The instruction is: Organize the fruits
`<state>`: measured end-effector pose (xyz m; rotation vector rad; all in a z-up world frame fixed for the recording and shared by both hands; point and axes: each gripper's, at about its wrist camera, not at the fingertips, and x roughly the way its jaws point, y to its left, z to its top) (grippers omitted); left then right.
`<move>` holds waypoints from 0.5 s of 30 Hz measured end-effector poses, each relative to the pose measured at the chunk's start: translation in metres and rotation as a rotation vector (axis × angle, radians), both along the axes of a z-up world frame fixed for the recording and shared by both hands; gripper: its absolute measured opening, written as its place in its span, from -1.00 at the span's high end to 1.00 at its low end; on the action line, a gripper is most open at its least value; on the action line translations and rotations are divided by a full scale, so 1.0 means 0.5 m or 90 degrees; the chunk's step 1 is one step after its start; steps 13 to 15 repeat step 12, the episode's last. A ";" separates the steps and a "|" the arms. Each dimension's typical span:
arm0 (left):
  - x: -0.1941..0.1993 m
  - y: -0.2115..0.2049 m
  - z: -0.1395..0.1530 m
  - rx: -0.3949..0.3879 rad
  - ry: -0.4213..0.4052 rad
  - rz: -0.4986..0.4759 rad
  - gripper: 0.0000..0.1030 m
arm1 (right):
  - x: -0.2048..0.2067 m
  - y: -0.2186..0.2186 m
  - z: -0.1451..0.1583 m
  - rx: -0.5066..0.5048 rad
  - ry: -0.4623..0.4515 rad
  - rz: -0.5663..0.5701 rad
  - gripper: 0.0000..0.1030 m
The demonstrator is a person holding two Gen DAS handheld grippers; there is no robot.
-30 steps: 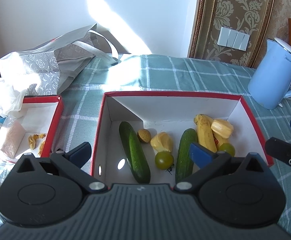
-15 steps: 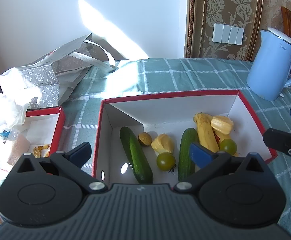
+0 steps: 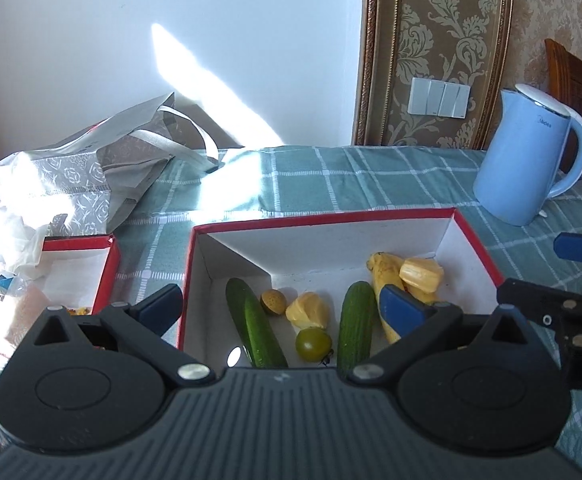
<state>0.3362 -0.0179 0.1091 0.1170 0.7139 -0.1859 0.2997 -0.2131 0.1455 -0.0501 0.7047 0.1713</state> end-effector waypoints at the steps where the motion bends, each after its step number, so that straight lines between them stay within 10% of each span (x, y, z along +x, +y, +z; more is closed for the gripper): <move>1: -0.001 -0.002 0.001 0.000 0.000 -0.004 -1.00 | 0.000 0.000 0.000 -0.001 0.000 0.000 -0.53; 15: -0.009 -0.007 0.002 0.015 -0.004 -0.003 -1.00 | -0.006 -0.004 0.007 -0.002 -0.004 -0.004 -0.53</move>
